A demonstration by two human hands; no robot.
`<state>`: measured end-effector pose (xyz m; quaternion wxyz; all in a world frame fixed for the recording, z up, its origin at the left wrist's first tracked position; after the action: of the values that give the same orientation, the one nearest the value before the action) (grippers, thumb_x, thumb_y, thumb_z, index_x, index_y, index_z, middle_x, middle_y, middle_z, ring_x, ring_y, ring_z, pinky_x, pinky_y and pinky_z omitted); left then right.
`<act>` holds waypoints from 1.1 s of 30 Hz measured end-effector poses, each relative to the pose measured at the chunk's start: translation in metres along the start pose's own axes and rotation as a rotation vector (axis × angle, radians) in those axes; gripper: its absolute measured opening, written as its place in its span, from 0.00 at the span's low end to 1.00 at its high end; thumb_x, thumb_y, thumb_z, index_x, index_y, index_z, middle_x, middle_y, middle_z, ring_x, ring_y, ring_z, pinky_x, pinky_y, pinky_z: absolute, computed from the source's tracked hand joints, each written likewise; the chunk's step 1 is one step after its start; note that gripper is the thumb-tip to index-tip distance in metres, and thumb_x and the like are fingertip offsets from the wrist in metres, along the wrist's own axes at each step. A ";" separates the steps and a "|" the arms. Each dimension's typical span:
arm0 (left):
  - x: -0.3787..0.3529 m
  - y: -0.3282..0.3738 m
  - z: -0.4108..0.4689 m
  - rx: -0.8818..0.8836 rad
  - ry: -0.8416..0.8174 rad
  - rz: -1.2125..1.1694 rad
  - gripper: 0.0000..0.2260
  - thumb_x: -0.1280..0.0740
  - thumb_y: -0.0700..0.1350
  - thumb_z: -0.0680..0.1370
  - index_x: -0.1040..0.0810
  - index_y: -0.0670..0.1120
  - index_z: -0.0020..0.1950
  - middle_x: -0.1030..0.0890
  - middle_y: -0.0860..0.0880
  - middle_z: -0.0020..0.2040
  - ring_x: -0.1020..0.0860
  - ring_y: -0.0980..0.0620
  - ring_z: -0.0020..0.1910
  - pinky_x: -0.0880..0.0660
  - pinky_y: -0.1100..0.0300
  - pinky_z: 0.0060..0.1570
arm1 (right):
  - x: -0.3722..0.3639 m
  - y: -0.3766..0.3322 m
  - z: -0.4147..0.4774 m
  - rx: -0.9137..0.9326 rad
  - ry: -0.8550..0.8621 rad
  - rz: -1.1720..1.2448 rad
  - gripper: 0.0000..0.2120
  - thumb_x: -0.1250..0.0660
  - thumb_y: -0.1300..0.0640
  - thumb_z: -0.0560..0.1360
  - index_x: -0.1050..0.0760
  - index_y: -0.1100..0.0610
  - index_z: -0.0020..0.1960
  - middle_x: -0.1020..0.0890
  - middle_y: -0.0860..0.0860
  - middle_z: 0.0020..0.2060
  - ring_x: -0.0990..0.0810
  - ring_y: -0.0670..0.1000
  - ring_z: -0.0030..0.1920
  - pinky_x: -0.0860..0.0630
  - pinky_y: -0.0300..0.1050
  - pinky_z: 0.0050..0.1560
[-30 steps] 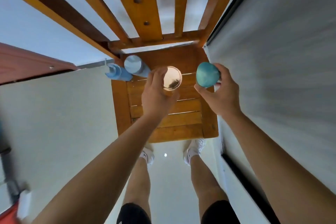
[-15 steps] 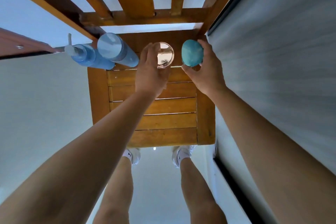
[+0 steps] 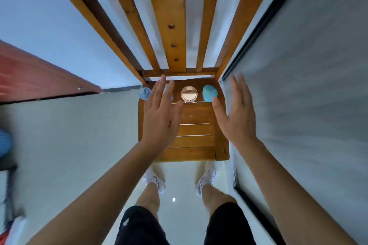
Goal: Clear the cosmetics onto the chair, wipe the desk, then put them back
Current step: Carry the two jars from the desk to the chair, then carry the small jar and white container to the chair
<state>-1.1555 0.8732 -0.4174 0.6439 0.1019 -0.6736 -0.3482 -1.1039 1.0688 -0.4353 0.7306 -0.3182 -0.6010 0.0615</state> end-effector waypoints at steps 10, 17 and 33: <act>0.355 0.063 -0.067 -0.057 0.542 0.277 0.23 0.43 0.46 0.84 0.34 0.35 0.74 0.36 0.35 0.76 0.38 0.36 0.77 0.38 0.35 0.70 | 0.139 -0.317 0.020 0.626 0.045 0.203 0.32 0.40 0.41 0.83 0.47 0.51 0.81 0.44 0.54 0.81 0.43 0.56 0.80 0.40 0.54 0.75; 0.556 0.019 -0.236 0.242 0.921 0.590 0.23 0.44 0.50 0.85 0.37 0.42 0.78 0.41 0.39 0.79 0.44 0.39 0.79 0.41 0.36 0.72 | 0.181 -0.550 -0.069 1.105 0.171 0.405 0.29 0.39 0.46 0.83 0.39 0.56 0.80 0.41 0.59 0.80 0.41 0.57 0.79 0.39 0.50 0.76; 0.742 -0.153 -0.745 1.034 1.175 0.822 0.25 0.43 0.54 0.83 0.37 0.45 0.78 0.42 0.42 0.80 0.43 0.42 0.79 0.42 0.37 0.73 | -0.012 -0.912 -0.563 1.668 -0.413 0.650 0.32 0.39 0.42 0.82 0.43 0.53 0.81 0.44 0.57 0.81 0.42 0.57 0.80 0.40 0.53 0.76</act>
<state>-0.6154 0.0740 0.0278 0.8337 0.2927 -0.2901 0.3675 -0.8570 0.1227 0.0036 0.5484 0.1761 -0.3614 0.7332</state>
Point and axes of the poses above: each hand's wrist, its own z-axis towards the middle knuckle, its own x-axis out of the back of the hand, y = z × x, the point moved 6 cm from there along z, towards the middle knuckle
